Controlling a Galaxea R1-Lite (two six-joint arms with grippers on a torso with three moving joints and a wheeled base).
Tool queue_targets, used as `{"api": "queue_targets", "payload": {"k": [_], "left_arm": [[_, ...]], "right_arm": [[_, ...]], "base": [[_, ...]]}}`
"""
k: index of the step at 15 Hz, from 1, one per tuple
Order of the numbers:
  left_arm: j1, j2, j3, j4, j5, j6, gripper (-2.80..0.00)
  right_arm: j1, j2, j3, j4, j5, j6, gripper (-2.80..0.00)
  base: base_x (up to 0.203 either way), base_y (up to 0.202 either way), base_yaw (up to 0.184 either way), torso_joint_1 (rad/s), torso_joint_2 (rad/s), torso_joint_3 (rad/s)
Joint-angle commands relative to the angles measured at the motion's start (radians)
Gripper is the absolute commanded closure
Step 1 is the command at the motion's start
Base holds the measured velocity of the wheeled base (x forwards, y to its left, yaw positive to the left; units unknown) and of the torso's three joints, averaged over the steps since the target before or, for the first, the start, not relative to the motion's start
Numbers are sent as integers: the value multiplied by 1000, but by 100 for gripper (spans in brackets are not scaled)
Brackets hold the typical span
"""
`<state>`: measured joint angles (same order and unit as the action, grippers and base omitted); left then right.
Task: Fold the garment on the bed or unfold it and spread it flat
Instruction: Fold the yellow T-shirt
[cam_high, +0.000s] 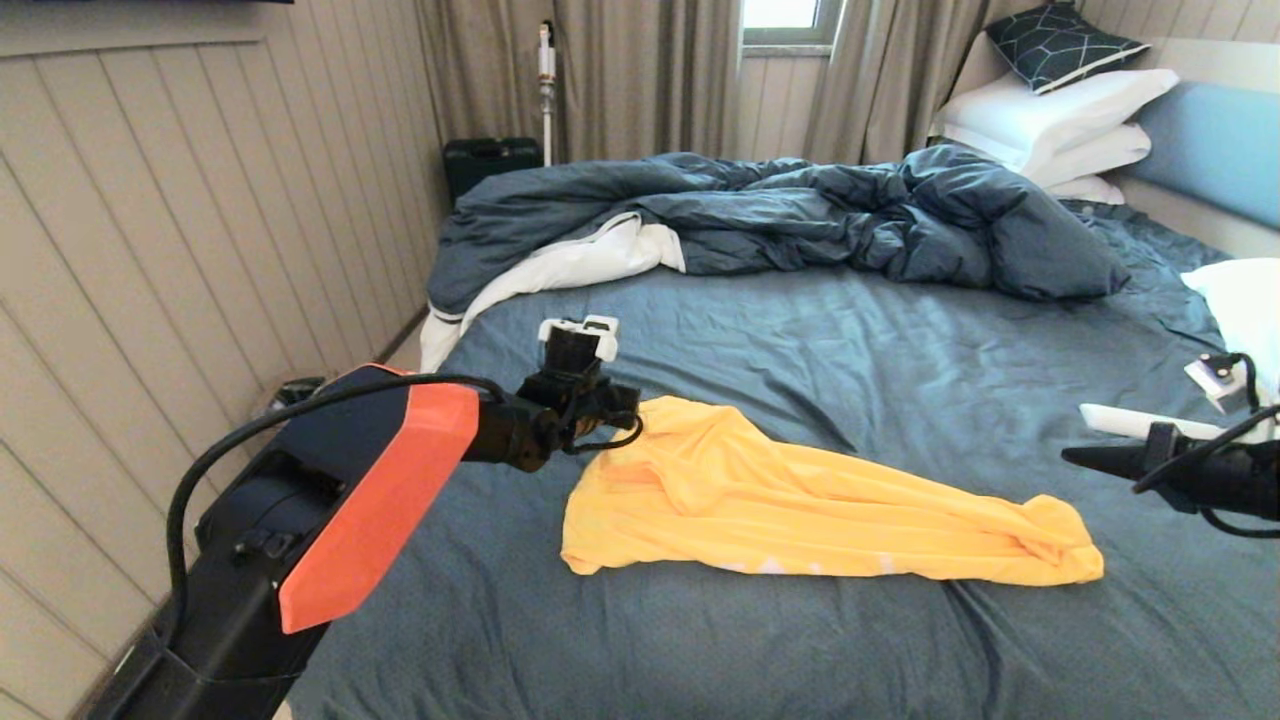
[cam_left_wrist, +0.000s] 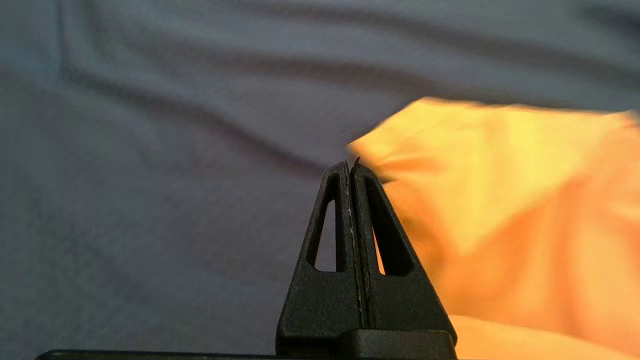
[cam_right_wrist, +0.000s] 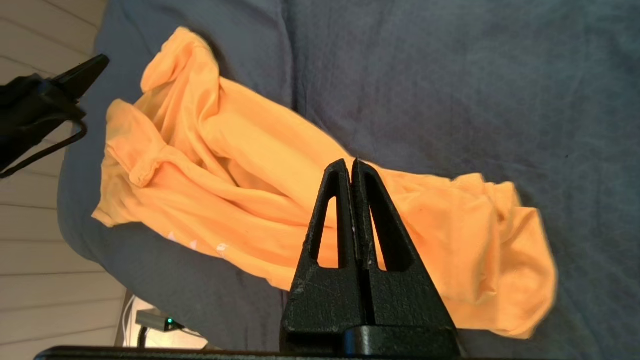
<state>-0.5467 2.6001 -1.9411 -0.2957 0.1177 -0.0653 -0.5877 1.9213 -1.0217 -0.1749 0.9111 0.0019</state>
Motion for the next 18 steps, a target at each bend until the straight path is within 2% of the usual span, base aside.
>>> {"api": "queue_targets", "payload": {"k": [1,6,8,9,10,12,14,15,16,18], "left_arm": [[-6,20,1,-4,-1,-1,0],[-48,8,5,7,11,-18,0],[-50,-19,5,74,-2,-56,0],[-49,-62,5,136,-39,-108,0],[-47,-111,5,200,-108,-177,0],[-15,-217,5,362,-306,-330,0],[79,-279,6,514,-538,-411,0],[118,-297,7,612,-615,-430,0],[143,-298,8,684,-646,-435,-280],[172,-275,10,754,-681,-439,-280]], "right_arm": [[5,6,6,-3,5,-1,0],[0,21,20,-8,2,-52,0],[2,28,20,-9,2,-55,0],[0,30,20,-9,2,-56,0],[0,36,20,-10,0,-56,0],[-1,44,18,-9,0,-68,0],[-1,53,20,-9,0,-81,0],[-1,58,18,-9,0,-82,0],[-1,58,19,-9,-1,-82,0],[-2,58,20,-9,0,-82,0]], "base": [[0,0,0,0,0,0],[0,0,0,0,0,0],[0,0,0,0,0,0],[0,0,0,0,0,0],[0,0,0,0,0,0],[0,0,0,0,0,0],[0,0,0,0,0,0],[0,0,0,0,0,0],[0,0,0,0,0,0],[0,0,0,0,0,0]]}}
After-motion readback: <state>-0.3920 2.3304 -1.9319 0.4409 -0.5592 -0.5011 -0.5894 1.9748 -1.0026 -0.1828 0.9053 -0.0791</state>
